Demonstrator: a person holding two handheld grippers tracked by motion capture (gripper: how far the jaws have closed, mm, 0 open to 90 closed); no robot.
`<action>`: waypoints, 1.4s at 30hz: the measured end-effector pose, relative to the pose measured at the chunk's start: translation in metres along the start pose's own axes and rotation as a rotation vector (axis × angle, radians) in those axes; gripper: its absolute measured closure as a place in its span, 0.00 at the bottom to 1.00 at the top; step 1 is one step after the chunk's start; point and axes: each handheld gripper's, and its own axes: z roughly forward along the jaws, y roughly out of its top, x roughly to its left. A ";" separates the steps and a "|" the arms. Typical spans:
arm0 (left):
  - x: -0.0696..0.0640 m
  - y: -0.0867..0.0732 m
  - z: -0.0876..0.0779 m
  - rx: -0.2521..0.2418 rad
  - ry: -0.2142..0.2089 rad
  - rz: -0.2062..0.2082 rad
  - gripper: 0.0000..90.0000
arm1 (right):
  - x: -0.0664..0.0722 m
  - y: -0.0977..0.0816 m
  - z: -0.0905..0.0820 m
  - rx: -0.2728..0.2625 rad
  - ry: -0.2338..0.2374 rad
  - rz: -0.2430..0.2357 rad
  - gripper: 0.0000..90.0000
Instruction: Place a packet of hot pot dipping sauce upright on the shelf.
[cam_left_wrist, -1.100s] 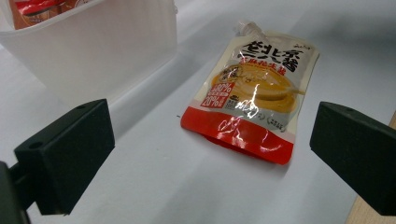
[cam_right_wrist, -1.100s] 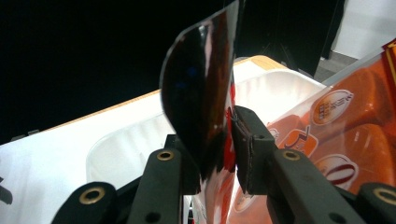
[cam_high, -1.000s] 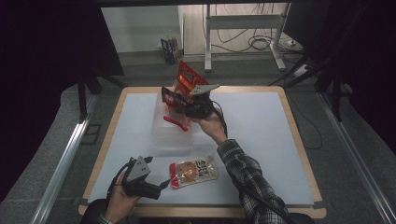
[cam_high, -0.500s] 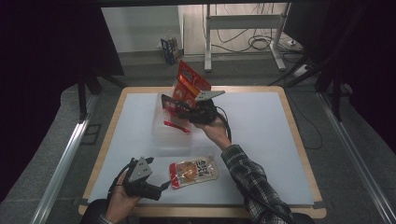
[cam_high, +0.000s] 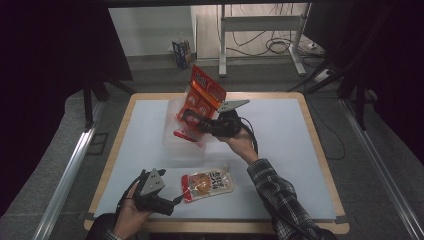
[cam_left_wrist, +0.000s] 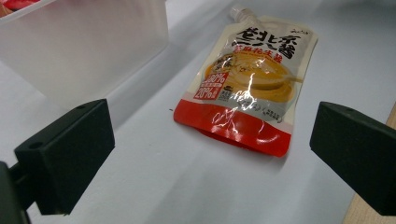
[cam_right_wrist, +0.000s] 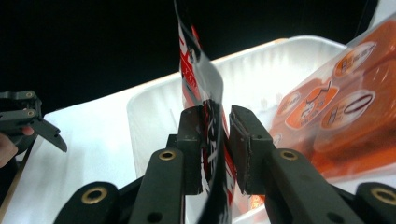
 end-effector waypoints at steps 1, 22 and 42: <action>0.000 0.000 0.000 0.000 0.000 0.000 0.00 | 0.000 0.000 0.000 0.000 0.000 0.000 0.81; 0.000 -0.001 0.002 0.017 0.005 0.004 0.00 | 0.008 -0.002 0.009 0.110 -0.099 0.009 0.41; -0.001 -0.002 0.003 0.010 0.002 0.044 0.00 | 0.024 -0.019 -0.002 0.181 -0.214 -0.009 0.05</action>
